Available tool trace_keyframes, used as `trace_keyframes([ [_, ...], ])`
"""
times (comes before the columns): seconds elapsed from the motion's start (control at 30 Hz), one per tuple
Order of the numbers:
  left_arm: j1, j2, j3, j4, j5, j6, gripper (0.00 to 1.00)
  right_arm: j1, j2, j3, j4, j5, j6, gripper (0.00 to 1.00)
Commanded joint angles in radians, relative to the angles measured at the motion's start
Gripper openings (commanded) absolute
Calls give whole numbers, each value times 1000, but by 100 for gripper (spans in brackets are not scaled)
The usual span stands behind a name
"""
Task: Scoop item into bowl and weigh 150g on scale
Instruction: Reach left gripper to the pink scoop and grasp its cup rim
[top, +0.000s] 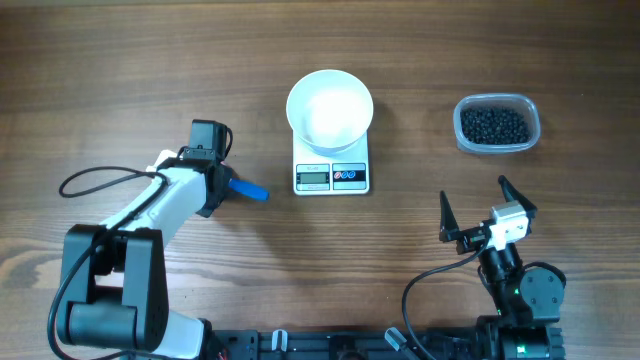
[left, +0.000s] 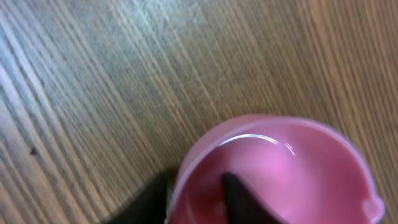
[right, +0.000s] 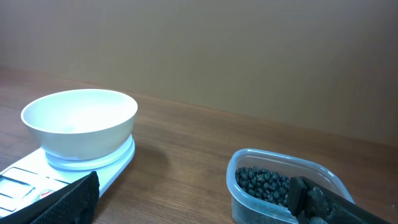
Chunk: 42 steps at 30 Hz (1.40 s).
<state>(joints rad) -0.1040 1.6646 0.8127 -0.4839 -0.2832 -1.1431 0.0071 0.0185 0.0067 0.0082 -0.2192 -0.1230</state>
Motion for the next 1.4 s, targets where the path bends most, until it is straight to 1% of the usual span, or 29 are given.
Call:
trace_keyframes([
  [0.0,5,11,-13,8,10,-25,4,5,-1,-1,6,13,18,100],
  [0.17,6,3,-13,10,38,-25,4,5,-1,-1,6,13,18,100],
  [0.27,6,-41,-13,4,65,-24,4,5,-1,-1,6,13,18,100],
  [0.47,6,-253,-13,-13,125,-13,4,5,-1,-1,6,13,18,100],
  [0.5,6,-279,-13,-13,137,0,4,5,-1,-1,6,13,18,100],
  [0.6,6,-368,-13,-23,148,109,4,5,-1,-1,6,13,18,100],
  [0.63,6,-398,-13,-32,147,120,4,5,-1,-1,6,13,18,100],
  [0.77,6,-506,-13,-50,114,118,4,5,-1,-1,6,13,18,100],
  [0.97,6,-556,-13,-60,119,114,4,5,-1,-1,6,13,18,100],
  [1.03,6,-576,-13,-79,130,66,4,5,-1,-1,6,13,18,100],
  [1.07,5,-590,-13,-100,130,19,4,5,-1,-1,6,13,18,100],
  [1.33,-13,-620,-13,-195,163,-165,4,5,-1,-1,6,13,18,100],
  [1.37,-17,-620,-13,-208,164,-197,4,5,-1,-1,6,23,-1,100],
])
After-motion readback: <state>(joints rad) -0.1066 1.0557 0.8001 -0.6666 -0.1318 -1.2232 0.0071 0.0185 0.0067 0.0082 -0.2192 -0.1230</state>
